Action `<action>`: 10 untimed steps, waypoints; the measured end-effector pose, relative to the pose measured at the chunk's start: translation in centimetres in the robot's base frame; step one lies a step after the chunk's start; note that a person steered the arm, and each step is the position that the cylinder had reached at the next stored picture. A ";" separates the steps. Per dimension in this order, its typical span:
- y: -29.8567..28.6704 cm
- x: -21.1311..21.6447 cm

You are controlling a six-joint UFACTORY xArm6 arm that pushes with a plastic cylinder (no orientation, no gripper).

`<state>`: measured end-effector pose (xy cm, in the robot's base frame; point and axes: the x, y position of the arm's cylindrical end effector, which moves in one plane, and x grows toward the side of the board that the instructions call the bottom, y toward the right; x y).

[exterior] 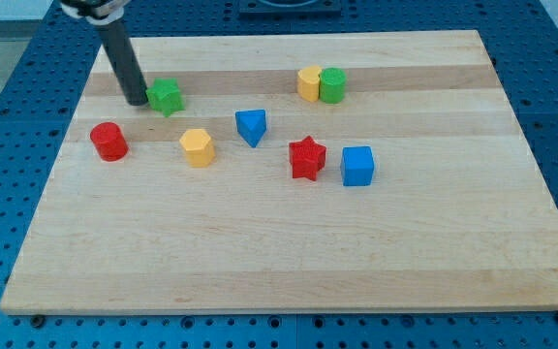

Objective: Move the green star towards the yellow heart

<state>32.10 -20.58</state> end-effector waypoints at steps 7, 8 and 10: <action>10.2 2.1; 10.2 4.8; 11.1 4.7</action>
<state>36.81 -9.48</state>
